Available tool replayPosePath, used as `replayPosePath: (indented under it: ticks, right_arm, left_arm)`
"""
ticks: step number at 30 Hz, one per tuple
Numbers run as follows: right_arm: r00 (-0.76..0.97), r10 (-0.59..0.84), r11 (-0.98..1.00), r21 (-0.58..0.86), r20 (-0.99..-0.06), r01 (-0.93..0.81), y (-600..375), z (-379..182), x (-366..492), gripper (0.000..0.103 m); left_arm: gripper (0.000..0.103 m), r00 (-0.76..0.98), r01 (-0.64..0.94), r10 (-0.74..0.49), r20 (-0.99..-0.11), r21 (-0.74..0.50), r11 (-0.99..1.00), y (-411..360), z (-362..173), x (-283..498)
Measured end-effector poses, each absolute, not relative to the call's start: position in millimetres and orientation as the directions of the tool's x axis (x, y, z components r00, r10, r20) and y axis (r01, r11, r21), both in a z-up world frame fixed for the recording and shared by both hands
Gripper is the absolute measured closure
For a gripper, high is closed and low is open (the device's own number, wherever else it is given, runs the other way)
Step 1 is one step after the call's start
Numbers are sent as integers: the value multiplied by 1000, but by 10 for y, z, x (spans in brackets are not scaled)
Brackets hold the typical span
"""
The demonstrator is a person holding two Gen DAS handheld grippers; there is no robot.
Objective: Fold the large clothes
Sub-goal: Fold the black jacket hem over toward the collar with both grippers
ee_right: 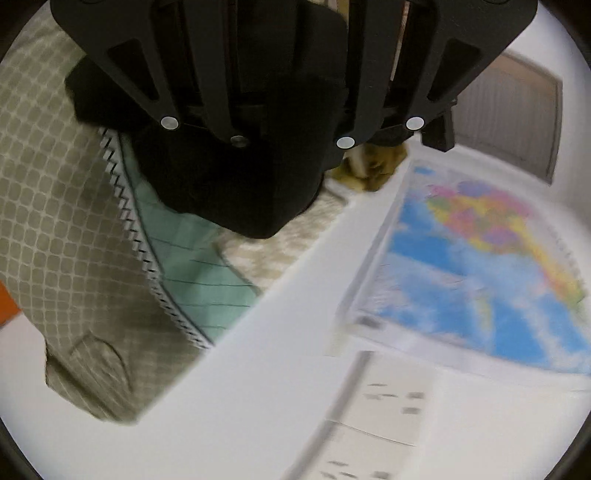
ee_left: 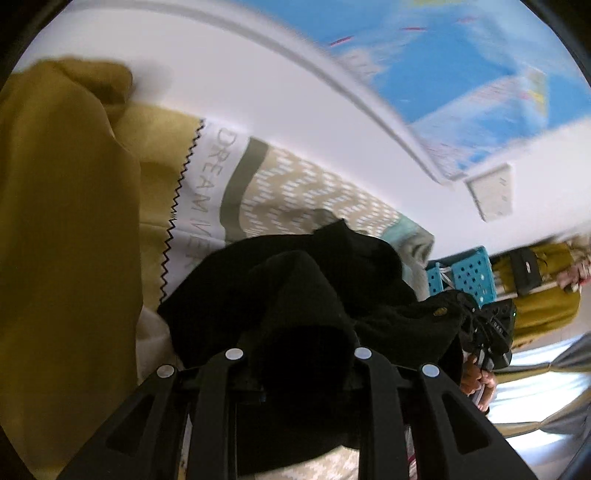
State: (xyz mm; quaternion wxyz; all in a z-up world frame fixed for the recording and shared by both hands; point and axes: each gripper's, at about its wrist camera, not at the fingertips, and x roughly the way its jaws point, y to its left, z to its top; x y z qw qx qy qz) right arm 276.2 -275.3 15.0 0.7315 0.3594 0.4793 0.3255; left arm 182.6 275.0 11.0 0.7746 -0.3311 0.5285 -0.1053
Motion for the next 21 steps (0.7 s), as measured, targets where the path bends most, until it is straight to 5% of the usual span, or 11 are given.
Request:
replayPosePath:
  ticks: [6,8,9,10,16,21]
  right_arm:
    - [306,785,584,809,-539,-73,-2649,-67,2948,76]
    - [313,780,590,804,-542,-76,-2651,-54,2967,38]
    - [345,751,621,780,-563,-78,-2673,-16,2966,29]
    - [365,732,640,764,-574,-83,-2701,22,2964,27]
    - [362,719,679,711,-593,-183,-2716,128,2815,27]
    - [384,639,769,533,-667,-353,-2548,304,2462,27]
  left_arm:
    - [62,381,-217,-567,-730,-667,713,2849,-106,2011]
    - [60,406,-229,-579,-707,-692,685,2918,-99,1986]
    - [52,422,-231,-581,-696,-702,674,2938,-82,1967]
    - [42,447,-224,-586,-676,-719,658,2974,-54,1922]
    - [30,546,-85,-537,-643,-681,728,2877,260,1612]
    - [26,509,121,-441,-739,-445,887,2189,409,1389]
